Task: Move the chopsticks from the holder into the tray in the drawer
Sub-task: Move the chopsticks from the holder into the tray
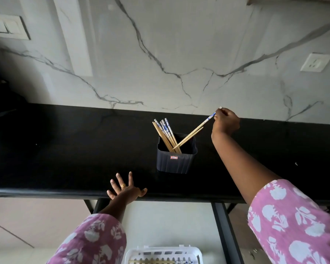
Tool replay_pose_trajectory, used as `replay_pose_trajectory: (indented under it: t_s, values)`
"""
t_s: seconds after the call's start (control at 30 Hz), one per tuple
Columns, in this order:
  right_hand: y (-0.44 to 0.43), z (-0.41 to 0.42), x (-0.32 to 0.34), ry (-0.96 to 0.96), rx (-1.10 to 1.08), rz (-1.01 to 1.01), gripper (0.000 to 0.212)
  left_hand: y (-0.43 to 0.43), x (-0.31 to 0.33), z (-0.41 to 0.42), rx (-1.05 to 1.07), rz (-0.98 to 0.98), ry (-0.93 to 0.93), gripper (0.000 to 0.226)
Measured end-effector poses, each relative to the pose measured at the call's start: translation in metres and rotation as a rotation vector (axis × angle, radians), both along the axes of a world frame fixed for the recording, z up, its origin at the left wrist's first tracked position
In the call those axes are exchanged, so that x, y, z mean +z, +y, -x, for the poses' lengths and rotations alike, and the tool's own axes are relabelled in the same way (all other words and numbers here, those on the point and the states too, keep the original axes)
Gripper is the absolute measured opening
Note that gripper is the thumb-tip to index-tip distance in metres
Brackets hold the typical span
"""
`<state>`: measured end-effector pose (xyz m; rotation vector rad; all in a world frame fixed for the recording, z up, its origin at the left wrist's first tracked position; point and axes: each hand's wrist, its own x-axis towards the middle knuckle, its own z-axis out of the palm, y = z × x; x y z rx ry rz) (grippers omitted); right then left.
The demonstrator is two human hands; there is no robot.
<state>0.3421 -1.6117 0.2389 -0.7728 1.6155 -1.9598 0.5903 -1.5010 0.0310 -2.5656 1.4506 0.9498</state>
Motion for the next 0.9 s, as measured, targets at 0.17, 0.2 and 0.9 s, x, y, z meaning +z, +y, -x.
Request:
replay_pose_trajectory:
  t_s: [0.17,0.2,0.9]
  values:
    - [0.040,0.013,0.015,-0.399,-0.056,0.181,0.012,-0.004,0.026,0.017,0.090,0.068,0.077,0.083]
    - [0.052,0.017,0.010,-0.379,-0.037,0.158,0.008,-0.005,0.035,0.022,0.093,0.142,0.114,0.077]
    - [0.154,-0.005,-0.085,-0.689,0.280,-0.565,0.016,0.029,0.177,0.078,-0.208,1.053,0.717,0.028]
